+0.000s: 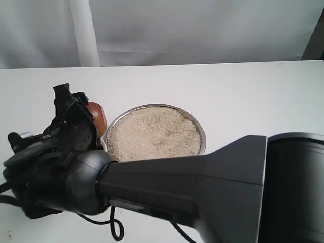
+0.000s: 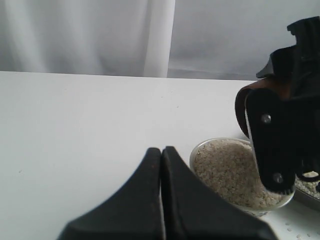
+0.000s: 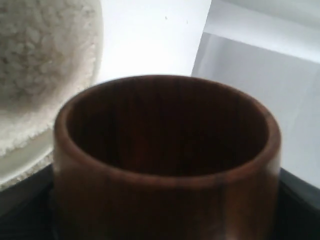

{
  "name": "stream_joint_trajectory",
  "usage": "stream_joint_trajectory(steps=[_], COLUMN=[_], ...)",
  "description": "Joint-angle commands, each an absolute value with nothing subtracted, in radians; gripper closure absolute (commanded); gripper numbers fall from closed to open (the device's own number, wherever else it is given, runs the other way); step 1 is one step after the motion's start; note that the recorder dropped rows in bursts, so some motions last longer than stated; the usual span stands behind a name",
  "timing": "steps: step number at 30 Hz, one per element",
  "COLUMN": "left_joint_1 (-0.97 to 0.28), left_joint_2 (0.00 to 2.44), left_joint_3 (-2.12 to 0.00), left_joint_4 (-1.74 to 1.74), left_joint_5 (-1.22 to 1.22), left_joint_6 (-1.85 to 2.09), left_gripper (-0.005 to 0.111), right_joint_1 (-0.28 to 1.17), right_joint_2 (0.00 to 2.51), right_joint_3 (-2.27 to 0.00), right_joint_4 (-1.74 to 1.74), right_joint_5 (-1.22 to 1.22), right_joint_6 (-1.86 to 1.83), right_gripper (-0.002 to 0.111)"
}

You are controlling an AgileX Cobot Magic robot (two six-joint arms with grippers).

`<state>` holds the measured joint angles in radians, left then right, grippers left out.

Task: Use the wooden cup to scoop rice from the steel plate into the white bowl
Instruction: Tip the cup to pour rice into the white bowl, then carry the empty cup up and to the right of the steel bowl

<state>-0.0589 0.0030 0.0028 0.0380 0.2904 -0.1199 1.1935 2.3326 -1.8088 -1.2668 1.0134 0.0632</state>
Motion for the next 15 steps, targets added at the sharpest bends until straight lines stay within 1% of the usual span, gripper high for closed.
stream_joint_trajectory(steps=[1,7,15], left_joint_1=[-0.063,-0.063,-0.063], left_joint_2=[0.000,0.000,0.000], left_joint_3=[0.000,0.000,0.000], left_joint_4=[0.033,0.033,0.033], left_joint_5=[0.285,0.285,0.285], left_joint_6=[-0.121,-0.123,-0.123], left_gripper=[0.107,0.107,0.107], right_joint_1=[1.163,1.092,0.947], right_joint_2=[2.270,2.166,1.968], right_joint_3=[-1.809,-1.772,-1.538], right_joint_4=[-1.224,-1.210,-1.213], right_joint_5=[0.967,0.838,0.574], right_joint_6=[0.280,0.511,0.736], right_gripper=[0.108,0.108,0.108])
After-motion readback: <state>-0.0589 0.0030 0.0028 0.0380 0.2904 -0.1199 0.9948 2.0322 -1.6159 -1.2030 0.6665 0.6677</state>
